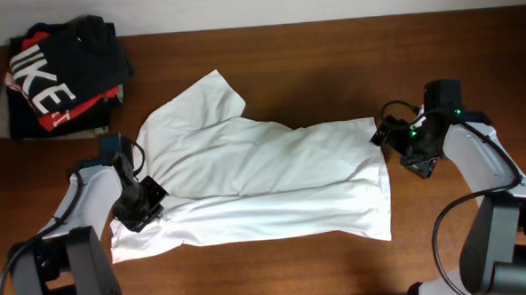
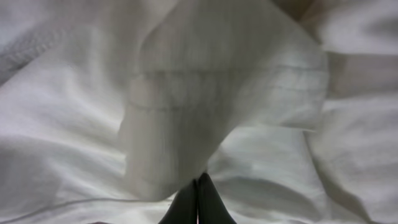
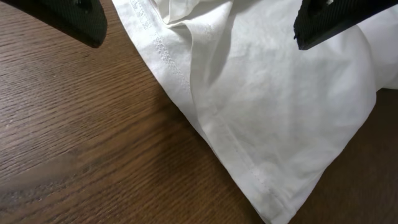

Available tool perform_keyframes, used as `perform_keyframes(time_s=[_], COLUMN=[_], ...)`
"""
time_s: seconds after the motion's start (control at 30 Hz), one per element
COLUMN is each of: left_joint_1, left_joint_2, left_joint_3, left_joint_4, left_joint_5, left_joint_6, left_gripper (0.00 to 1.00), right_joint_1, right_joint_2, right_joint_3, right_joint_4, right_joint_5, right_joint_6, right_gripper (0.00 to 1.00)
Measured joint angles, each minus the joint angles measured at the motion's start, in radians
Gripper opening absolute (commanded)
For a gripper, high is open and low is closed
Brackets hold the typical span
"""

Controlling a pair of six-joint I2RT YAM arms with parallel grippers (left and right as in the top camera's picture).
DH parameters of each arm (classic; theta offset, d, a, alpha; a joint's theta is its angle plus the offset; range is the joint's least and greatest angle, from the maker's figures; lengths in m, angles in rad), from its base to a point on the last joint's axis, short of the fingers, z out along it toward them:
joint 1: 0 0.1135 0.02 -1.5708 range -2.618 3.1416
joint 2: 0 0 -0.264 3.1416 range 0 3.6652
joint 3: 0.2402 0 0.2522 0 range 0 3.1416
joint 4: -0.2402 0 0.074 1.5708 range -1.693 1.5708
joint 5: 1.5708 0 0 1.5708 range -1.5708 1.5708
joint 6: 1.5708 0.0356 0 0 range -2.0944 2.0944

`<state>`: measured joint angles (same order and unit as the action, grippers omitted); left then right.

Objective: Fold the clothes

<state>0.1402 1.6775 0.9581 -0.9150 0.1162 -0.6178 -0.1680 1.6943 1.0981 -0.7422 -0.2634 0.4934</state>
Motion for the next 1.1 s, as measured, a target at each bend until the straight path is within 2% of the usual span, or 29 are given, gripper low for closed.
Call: perform_keyframes(time_s=[0.23,0.47,0.67,0.77,1.0,1.03,1.07,1.1], left_joint_1=[0.0,-0.004,-0.093,-0.118,-0.119,-0.119,-0.119,-0.119], left_joint_2=[0.0,0.0,0.0,0.0,0.0,0.0,0.0,0.0], left_joint_3=[0.04,0.05,0.053,0.053,0.054,0.054,0.054,0.054], left_joint_4=[0.062,0.227,0.406,0.437,0.491,0.507,0.521,0.536], left_joint_5=[0.004,0.049,0.053,0.032,-0.019,-0.019,-0.019,-0.019], left_joint_6=[0.0,0.0,0.0,0.0,-0.001,0.0,-0.001,0.0], left_gripper=[0.01,0.01,0.02,0.07,0.07,0.09,0.17,0.38], right_joint_1=[0.0,0.0,0.0,0.0,0.0,0.0,0.0,0.0], right_joint_2=[0.0,0.0,0.0,0.0,0.0,0.0,0.0,0.0], right_joint_3=[0.0,0.0,0.0,0.0,0.0,0.0,0.0,0.0], right_joint_4=[0.007,0.012,0.014,0.014,0.014,0.015,0.015,0.014], right_joint_5=[0.0,0.0,0.0,0.0,0.0,0.0,0.0,0.0], right_joint_6=[0.0,0.0,0.0,0.0,-0.004,-0.003,-0.004,-0.004], right_gripper=[1.0,1.0,1.0,1.0,1.0,1.0,1.0,1.0])
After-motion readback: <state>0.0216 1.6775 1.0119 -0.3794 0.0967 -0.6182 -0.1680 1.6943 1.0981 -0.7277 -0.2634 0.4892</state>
